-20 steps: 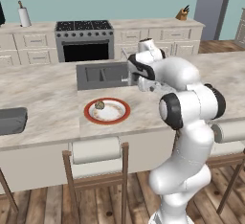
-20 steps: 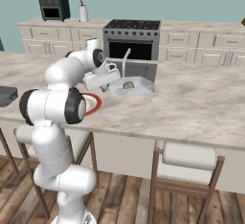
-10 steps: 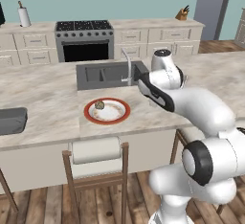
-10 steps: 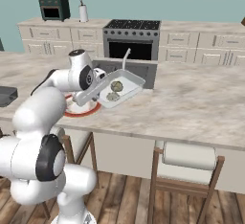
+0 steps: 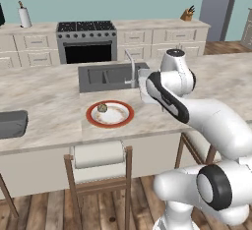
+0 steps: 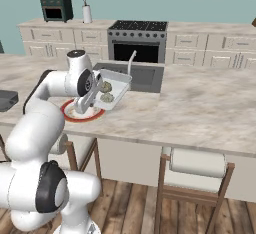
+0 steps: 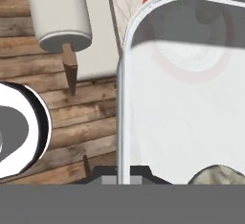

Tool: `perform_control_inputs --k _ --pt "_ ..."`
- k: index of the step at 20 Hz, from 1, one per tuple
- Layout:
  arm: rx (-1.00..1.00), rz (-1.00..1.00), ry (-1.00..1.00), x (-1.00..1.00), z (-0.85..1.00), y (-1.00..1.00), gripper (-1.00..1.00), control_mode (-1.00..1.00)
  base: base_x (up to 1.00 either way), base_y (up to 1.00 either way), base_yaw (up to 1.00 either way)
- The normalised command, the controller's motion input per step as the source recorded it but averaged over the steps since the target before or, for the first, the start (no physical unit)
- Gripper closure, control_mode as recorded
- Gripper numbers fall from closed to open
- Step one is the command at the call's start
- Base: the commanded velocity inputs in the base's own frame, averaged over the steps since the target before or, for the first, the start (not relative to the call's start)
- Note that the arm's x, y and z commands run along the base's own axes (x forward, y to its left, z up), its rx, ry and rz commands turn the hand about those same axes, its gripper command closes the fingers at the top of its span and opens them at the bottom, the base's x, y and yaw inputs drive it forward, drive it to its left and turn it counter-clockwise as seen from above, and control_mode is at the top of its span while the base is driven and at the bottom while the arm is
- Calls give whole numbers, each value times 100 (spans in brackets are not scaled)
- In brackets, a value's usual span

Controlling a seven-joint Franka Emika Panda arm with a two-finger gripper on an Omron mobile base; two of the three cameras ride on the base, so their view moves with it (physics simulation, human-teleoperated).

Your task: Place two dumplings into each of the tupperware containers and then place the containers in the fridge.

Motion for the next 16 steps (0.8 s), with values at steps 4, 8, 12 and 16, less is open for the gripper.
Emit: perform_control_inputs --k 4,8,12,16 --pt "-13 4 0 -60 17 -11 100 -100 0 0 0" --pt "-7 3 8 -13 35 -21 100 -100 0 0 0" --pt "-3 1 10 -4 18 -1 100 -100 0 0 0" --pt "0 4 5 -10 20 -8 100 -100 0 0 0"
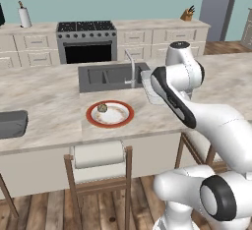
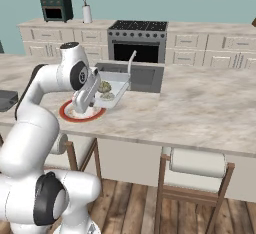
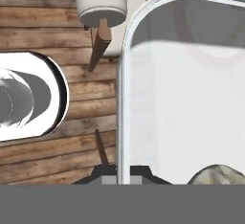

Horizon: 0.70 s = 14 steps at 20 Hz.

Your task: Place two dumplings into each of the tupperware containers and then place the containers in the fridge.

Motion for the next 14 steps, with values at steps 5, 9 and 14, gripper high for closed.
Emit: perform_control_inputs --k 5,9,14 --pt "0 1 0 -55 8 -19 100 -100 0 0 0" --pt "0 2 -9 -100 0 -2 100 -100 0 0 0" --pt "0 0 -7 -95 1 -15 100 -100 0 0 0"
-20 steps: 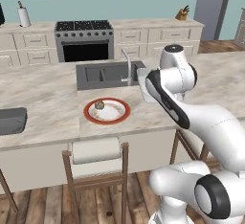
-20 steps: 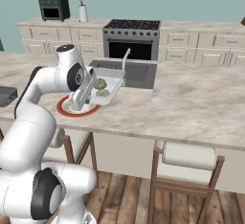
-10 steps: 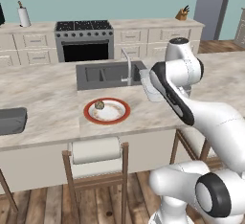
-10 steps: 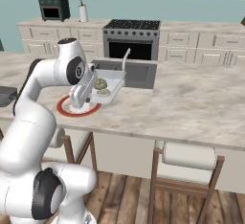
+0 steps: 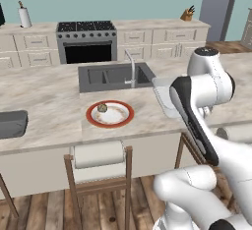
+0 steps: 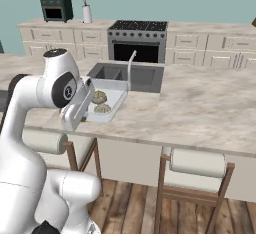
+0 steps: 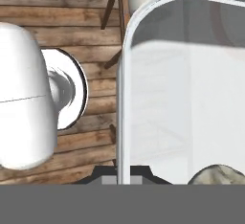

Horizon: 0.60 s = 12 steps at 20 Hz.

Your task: Place two dumplings into each of the tupperware containers and then place the containers in the fridge.

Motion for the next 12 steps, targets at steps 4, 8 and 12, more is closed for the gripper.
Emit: perform_control_inputs --k 4,8,12 --pt "0 0 -1 -62 0 -14 100 -100 0 0 0" --pt "0 0 -1 -60 0 -15 100 -100 0 0 0" --pt "0 0 0 0 0 -3 100 -100 0 0 0"
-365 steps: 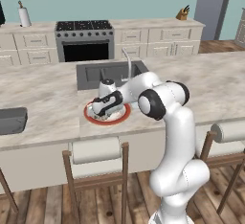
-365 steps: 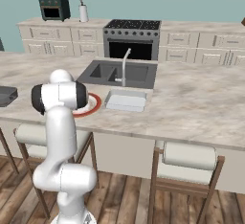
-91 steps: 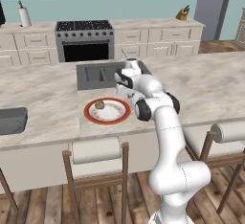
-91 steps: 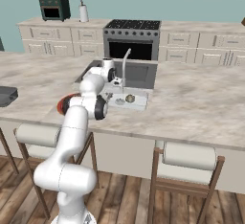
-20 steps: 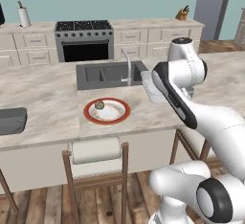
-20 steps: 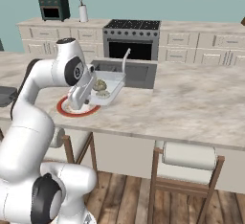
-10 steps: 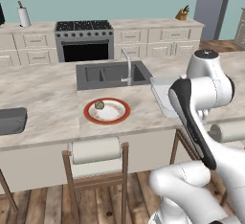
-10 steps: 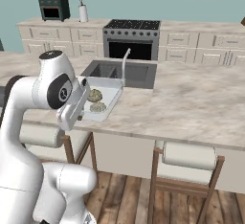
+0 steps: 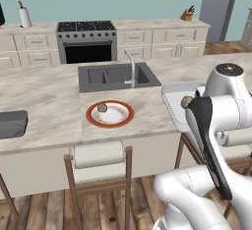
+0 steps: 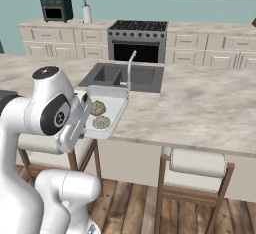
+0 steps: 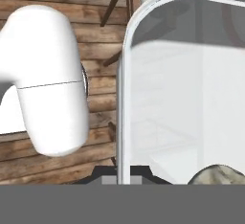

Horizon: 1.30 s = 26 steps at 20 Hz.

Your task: Place two dumplings into each of the tupperware containers and then place the containers in the fridge.

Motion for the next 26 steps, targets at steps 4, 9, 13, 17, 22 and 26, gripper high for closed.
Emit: perform_control_inputs --k 4,9,13,17,22,26 --pt "0 0 1 14 8 0 100 -100 0 0 0" --pt "0 0 0 7 12 0 100 -100 0 0 0" --pt "0 1 0 0 10 0 100 -100 0 0 0" --pt "0 0 0 0 0 0 100 100 -61 -29 -2" --pt "0 0 0 0 0 0 100 100 -93 -100 -27" --pt "0 0 0 0 0 0 100 100 -5 -30 -81"
